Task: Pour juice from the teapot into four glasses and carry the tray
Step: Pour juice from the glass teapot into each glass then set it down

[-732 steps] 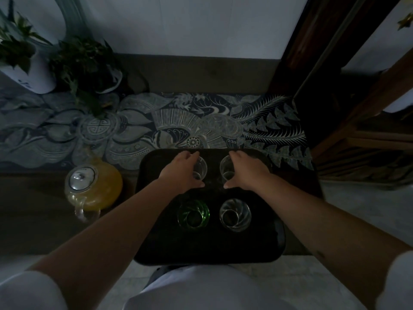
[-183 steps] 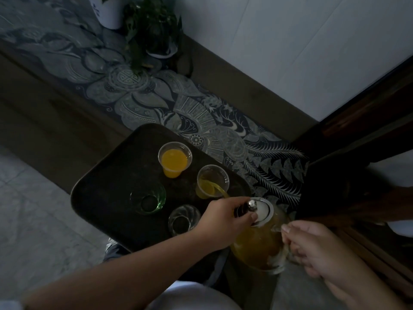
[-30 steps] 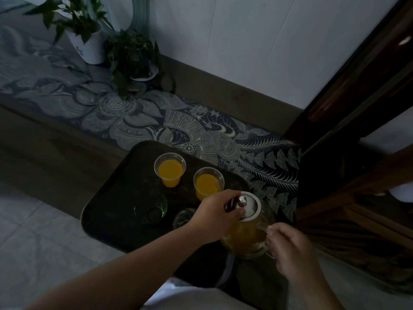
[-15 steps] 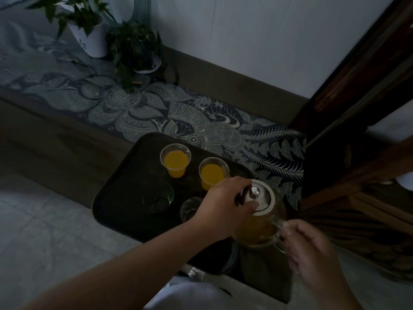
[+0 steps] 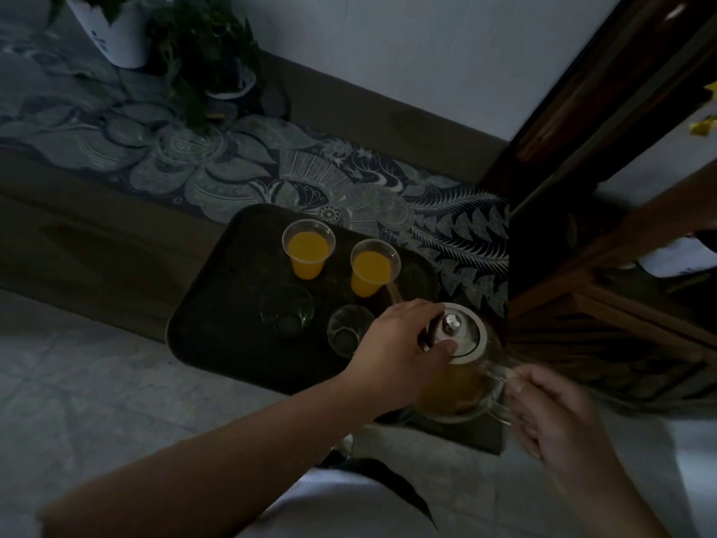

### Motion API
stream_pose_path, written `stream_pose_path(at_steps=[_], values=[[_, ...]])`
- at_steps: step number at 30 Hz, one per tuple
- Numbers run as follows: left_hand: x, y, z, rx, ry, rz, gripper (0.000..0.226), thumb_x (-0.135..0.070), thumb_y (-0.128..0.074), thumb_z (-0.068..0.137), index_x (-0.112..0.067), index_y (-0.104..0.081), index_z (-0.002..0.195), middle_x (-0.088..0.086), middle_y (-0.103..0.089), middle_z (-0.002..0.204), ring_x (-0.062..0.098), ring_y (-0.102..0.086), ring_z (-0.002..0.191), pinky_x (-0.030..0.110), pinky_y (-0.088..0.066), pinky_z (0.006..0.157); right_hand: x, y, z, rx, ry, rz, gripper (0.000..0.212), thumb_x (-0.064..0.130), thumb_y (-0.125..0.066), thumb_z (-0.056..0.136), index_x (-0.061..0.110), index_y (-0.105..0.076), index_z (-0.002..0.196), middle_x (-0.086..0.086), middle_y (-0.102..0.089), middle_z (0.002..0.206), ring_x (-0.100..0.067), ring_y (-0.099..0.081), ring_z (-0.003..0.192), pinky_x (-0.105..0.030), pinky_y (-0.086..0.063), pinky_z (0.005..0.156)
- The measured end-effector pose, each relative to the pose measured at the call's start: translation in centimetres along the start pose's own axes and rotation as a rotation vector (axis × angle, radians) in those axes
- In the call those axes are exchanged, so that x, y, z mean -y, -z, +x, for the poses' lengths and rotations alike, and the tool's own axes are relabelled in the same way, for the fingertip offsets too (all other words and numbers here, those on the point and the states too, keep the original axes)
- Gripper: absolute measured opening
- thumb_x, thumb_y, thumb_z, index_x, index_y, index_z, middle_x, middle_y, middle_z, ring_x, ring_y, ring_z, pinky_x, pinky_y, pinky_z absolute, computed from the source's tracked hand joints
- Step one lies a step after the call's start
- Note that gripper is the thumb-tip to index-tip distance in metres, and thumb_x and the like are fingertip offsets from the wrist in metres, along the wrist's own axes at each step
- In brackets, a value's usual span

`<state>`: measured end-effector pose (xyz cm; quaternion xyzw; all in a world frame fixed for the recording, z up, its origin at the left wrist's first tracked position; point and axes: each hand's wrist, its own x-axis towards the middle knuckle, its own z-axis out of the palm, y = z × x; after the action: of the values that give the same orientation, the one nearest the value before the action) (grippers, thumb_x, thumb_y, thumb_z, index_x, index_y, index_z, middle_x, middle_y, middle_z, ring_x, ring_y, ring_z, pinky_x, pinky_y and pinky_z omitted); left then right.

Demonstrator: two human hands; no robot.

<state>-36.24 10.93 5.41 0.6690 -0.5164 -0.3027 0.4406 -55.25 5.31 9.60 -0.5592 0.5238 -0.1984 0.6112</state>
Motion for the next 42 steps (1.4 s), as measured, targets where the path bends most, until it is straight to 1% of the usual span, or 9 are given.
stream_pose_path(at_steps=[2, 5, 8, 12, 17, 24, 28, 35, 42], values=[[0.4, 0.0, -0.8, 0.022, -0.009, 0.001, 0.047, -0.030, -0.066, 0.092, -0.016, -0.054, 0.136, -0.005, -0.061, 0.125, 0.009, -0.049, 0.119, 0.010, -0.032, 0.093, -0.4, -0.2, -0.6, -0.010, 0.005, -0.022, 0.031, 0.002, -0.045, 0.095, 0.003, -0.053, 0.065, 0.002, -0.027, 0.046, -0.008, -0.020, 0.035, -0.025, -0.008, 0.044], [0.9, 0.0, -1.9, 0.053, 0.010, 0.005, 0.049, -0.032, -0.065, 0.092, -0.018, -0.052, 0.138, -0.007, -0.059, 0.126, 0.007, -0.047, 0.120, 0.007, -0.029, 0.091, -0.9, -0.5, -1.4, -0.018, 0.017, -0.085, 0.036, 0.005, -0.047, 0.095, 0.013, -0.058, 0.061, 0.006, -0.029, 0.044, -0.008, -0.022, 0.036, -0.021, -0.011, 0.042], [1.3, 0.1, -2.7, 0.085, 0.043, -0.013, 0.050, -0.032, -0.064, 0.093, -0.019, -0.051, 0.139, -0.007, -0.060, 0.123, 0.008, -0.049, 0.116, 0.018, -0.038, 0.094, -1.4, -1.0, -2.0, -0.008, 0.001, -0.164, 0.037, 0.009, -0.048, 0.095, 0.016, -0.059, 0.060, 0.007, -0.031, 0.044, -0.007, -0.024, 0.037, -0.018, -0.015, 0.041], [1.8, 0.4, -3.5, 0.117, 0.131, -0.075, 0.048, -0.030, -0.064, 0.093, -0.021, -0.052, 0.138, -0.005, -0.061, 0.122, 0.010, -0.055, 0.113, 0.029, -0.047, 0.096, -1.8, -1.7, -2.5, 0.009, -0.021, -0.221, 0.027, 0.012, -0.050, 0.094, 0.003, -0.057, 0.069, 0.005, -0.033, 0.045, -0.006, -0.028, 0.037, -0.016, -0.020, 0.038], [3.1, 0.4, -4.2, 0.141, 0.222, -0.163, 0.048, -0.031, -0.063, 0.093, -0.024, -0.050, 0.139, -0.007, -0.063, 0.123, 0.009, -0.058, 0.112, 0.028, -0.049, 0.096, -1.7, -2.4, -2.3, 0.049, -0.016, -0.325, 0.028, 0.014, -0.051, 0.094, -0.006, -0.052, 0.075, 0.006, -0.034, 0.045, -0.004, -0.030, 0.037, -0.016, -0.024, 0.035], [4.5, 0.2, -4.2, 0.129, 0.316, -0.260, 0.049, -0.031, -0.063, 0.094, -0.027, -0.050, 0.141, -0.006, -0.062, 0.131, 0.009, -0.056, 0.120, 0.032, -0.048, 0.103, -1.0, -3.3, -1.4, 0.084, -0.053, -0.430, 0.027, 0.031, -0.055, 0.090, 0.010, -0.062, 0.074, -0.003, -0.046, 0.053, -0.017, -0.044, 0.048, -0.027, -0.033, 0.050], [5.3, -0.1, -4.0, 0.133, 0.335, -0.297, 0.050, -0.035, -0.063, 0.093, -0.027, -0.051, 0.141, -0.004, -0.062, 0.132, 0.011, -0.056, 0.122, 0.038, -0.048, 0.105, -0.4, -3.6, -1.1, 0.098, -0.053, -0.470, 0.029, 0.025, -0.052, 0.093, 0.012, -0.062, 0.070, 0.004, -0.045, 0.049, -0.011, -0.042, 0.045, -0.027, -0.030, 0.047], [6.1, -0.2, -3.8, 0.147, 0.373, -0.366, 0.053, -0.041, -0.061, 0.090, -0.029, -0.050, 0.141, -0.007, -0.063, 0.131, 0.010, -0.057, 0.121, 0.041, -0.049, 0.104, 0.1, -3.9, -0.6, 0.101, -0.012, -0.552, 0.027, 0.032, -0.053, 0.092, 0.016, -0.065, 0.075, 0.000, -0.050, 0.054, -0.019, -0.047, 0.053, -0.038, -0.036, 0.056], [6.3, -0.3, -3.6, 0.142, 0.393, -0.436, 0.055, -0.042, -0.062, 0.088, -0.028, -0.052, 0.140, -0.005, -0.064, 0.128, 0.013, -0.058, 0.120, 0.043, -0.050, 0.103, 0.6, -4.1, -0.3, 0.107, -0.017, -0.554, 0.025, 0.029, -0.053, 0.092, 0.021, -0.067, 0.073, 0.002, -0.047, 0.051, -0.017, -0.043, 0.051, -0.036, -0.033, 0.055]])
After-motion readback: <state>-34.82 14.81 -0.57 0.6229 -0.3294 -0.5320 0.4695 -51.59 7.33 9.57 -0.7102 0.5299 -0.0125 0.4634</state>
